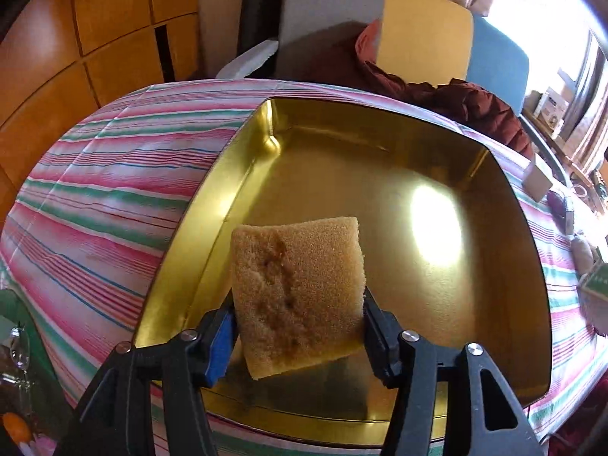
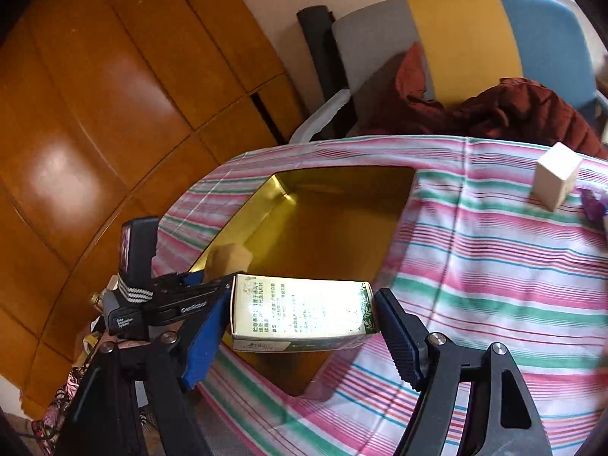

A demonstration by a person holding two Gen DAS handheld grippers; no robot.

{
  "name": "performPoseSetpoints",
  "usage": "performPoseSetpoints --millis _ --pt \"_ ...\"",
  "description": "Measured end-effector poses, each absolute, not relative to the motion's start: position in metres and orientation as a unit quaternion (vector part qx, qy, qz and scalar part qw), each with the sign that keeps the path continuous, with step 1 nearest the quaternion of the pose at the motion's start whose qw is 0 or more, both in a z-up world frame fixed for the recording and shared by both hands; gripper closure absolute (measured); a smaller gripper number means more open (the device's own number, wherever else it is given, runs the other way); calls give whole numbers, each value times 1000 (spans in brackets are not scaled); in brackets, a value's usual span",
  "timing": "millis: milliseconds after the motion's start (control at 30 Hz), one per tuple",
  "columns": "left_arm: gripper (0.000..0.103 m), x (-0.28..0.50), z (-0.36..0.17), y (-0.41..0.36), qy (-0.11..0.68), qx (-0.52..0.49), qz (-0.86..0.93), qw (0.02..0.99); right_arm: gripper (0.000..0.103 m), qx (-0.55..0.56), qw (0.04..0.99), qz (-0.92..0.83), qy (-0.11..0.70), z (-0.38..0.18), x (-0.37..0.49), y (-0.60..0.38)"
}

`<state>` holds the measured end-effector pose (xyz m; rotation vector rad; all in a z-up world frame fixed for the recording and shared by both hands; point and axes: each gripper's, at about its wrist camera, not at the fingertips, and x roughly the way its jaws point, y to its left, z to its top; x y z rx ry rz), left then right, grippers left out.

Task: Organize objects
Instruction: 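Carry the sponge in the left tool while the right tool carries the box over the gold tray, then open the left tool to drop the sponge while the right tool releases the box into the tray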

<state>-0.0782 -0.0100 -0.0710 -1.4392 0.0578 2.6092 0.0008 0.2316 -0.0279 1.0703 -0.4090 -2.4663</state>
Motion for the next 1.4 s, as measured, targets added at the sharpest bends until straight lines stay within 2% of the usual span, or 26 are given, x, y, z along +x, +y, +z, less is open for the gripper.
performPoseSetpoints --millis 233,467,733,933,1133,1233,1400 --pt "38 -87 -66 -22 -22 -507 859 70 26 405 223 -877 -130 -41 -8 204" --pt "38 -76 -34 -54 -119 -445 887 41 25 428 227 -869 -106 -54 -17 182" --pt "38 -75 -14 -85 -187 -416 890 21 25 457 225 -859 -54 -68 -36 145" --pt "38 -72 -10 -89 -198 -411 890 23 25 472 213 -855 -21 -82 -59 118" --pt "38 -72 -9 -88 -201 -410 889 28 24 490 209 -846 -28 -95 -75 104" --pt "38 -71 -9 -88 -201 -411 889 29 11 499 212 -839 -46 -99 -77 104" --pt "38 -69 -9 -85 -201 -412 888 31 9 492 216 -841 -66 -94 -64 116"
